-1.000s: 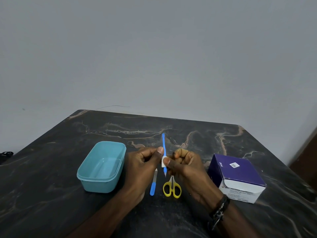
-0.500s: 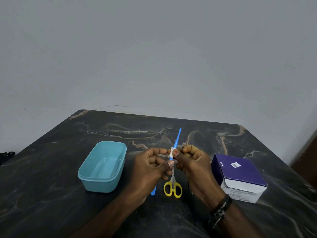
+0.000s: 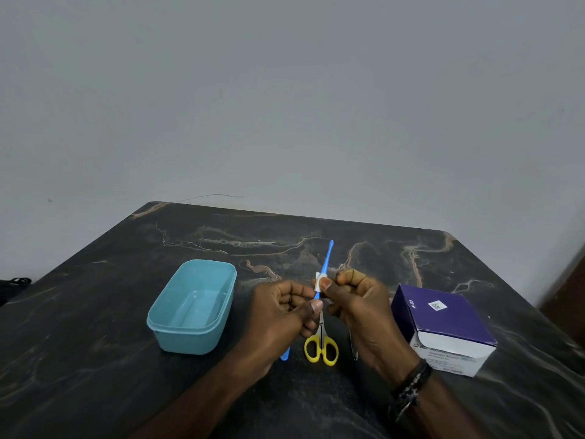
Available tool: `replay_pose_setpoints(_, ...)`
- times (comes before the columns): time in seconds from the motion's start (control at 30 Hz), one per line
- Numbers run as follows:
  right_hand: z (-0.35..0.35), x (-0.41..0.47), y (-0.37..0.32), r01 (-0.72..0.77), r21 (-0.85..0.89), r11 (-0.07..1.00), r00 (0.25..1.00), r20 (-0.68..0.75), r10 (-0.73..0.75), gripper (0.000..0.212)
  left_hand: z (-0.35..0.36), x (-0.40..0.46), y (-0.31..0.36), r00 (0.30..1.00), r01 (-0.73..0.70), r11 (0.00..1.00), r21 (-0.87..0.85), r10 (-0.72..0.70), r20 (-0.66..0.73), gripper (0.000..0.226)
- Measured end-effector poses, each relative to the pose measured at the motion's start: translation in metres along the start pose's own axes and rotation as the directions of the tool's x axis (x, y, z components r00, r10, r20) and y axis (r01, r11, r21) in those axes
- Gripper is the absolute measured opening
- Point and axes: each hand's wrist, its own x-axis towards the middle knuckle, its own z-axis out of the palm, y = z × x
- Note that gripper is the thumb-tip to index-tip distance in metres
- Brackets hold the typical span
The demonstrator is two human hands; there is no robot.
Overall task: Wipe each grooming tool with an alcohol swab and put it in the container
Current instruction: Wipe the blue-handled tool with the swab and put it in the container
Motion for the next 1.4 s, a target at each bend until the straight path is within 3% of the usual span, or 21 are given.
replay_pose_setpoints(0.17,-0.001,0.0,-0.005,0.045,0.06,0.997,0.996,-0.078,-0.041,0.02,0.001,0.0,0.001,1.0,-0.004,1.0,0.028,0.004,0.019,0.009)
replay_pose_setpoints(0.3,-0.008,0.004,-0.011,0.072,0.178,0.981,0.981,-0.191,-0.037,0.036,0.005,-0.002,-0.003,0.999,0.003,0.997,0.076,-0.006,0.042,0.008)
replay_pose_setpoints(0.6,0.0,0.0,-0.003,0.044,0.073,0.996,0.994,-0.1,-0.037,0.024,0.003,-0.002,0.001,0.999,-0.031,0.998,0.063,0.032,-0.013,0.01)
replay_pose_setpoints(0.87,-0.013,0.008,-0.012,0.072,0.237,0.969,0.965,-0.261,-0.008,0.03,0.005,-0.003,0.001,1.0,0.004,0.998,0.063,-0.004,0.007,0.005)
replay_pose_setpoints(1.17,-0.009,0.006,-0.011,-0.037,0.227,0.973,0.992,-0.111,0.063,0.031,-0.004,0.004,0.013,0.969,-0.091,0.968,-0.234,0.032,-0.244,0.008)
replay_pose_setpoints(1.4,0.0,-0.002,-0.006,-0.152,0.041,0.988,0.98,0.138,0.145,0.028,-0.006,0.007,0.016,0.921,-0.179,0.952,-0.247,0.074,-0.381,0.016)
